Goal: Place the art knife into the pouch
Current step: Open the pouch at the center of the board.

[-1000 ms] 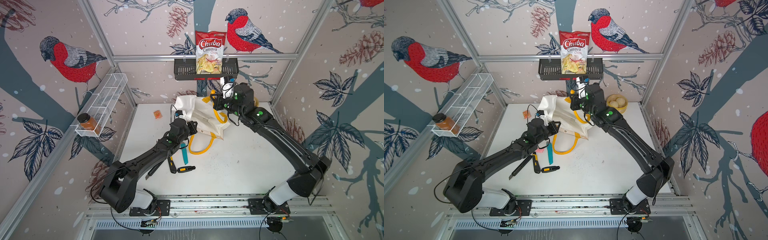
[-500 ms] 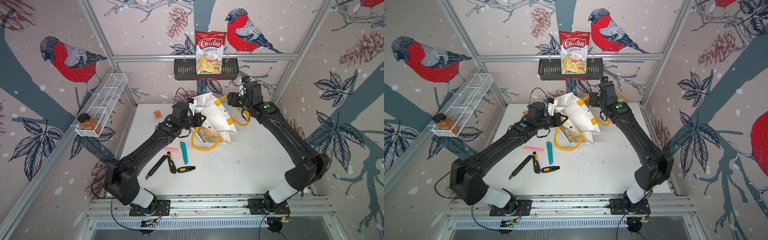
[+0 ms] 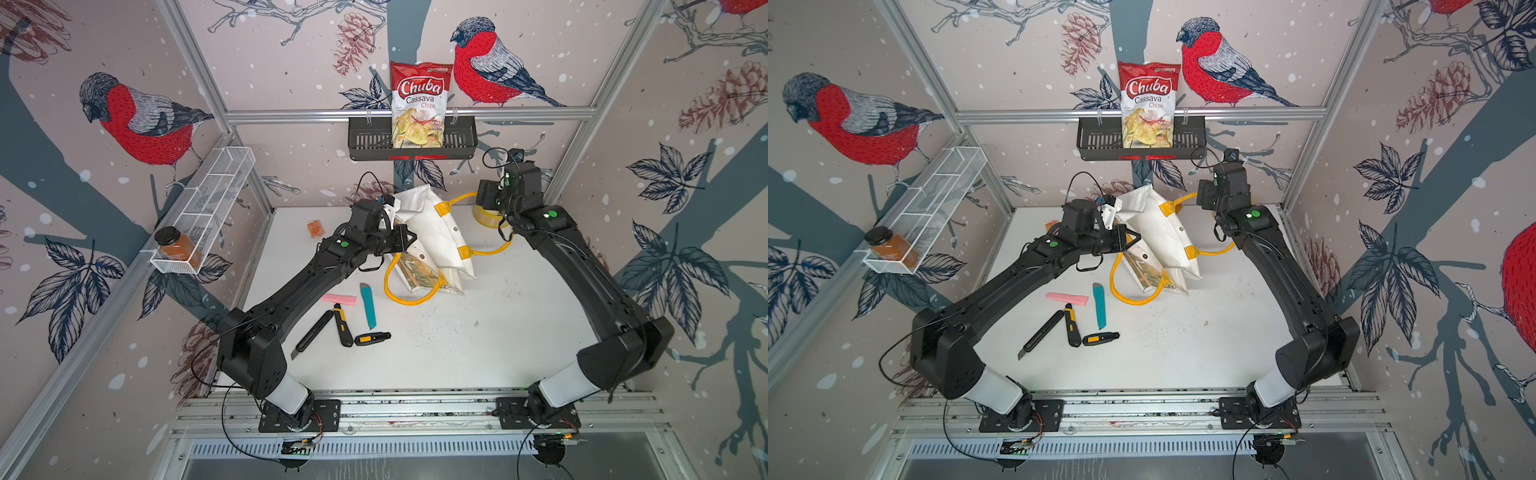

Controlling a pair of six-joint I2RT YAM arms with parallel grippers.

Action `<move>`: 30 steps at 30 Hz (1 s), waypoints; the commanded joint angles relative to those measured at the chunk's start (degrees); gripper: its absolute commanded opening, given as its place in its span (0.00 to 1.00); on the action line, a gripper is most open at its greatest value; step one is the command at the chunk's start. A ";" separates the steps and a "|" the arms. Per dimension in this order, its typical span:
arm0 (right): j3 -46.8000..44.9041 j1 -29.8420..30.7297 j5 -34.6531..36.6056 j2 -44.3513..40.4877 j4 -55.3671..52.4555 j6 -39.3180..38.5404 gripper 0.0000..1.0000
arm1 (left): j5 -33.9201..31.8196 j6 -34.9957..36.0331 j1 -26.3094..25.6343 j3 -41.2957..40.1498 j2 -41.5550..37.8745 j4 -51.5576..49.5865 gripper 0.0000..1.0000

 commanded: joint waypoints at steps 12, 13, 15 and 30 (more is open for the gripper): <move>-15.01 4.67 -20.04 -9.60 7.80 -1.00 0.88 | 1.20 1.59 -0.08 0.56 0.79 -0.32 0.00; -17.05 4.59 -20.80 -9.87 9.09 -1.10 0.88 | 1.27 1.52 -0.20 0.61 0.79 -0.34 0.00; -19.86 4.51 -22.74 -10.25 11.08 -1.49 0.89 | 1.33 1.68 -0.17 0.69 0.79 -0.37 0.00; -25.22 4.41 -30.31 -4.30 16.93 -0.42 0.80 | 3.30 2.18 -0.20 1.04 0.16 -0.29 0.00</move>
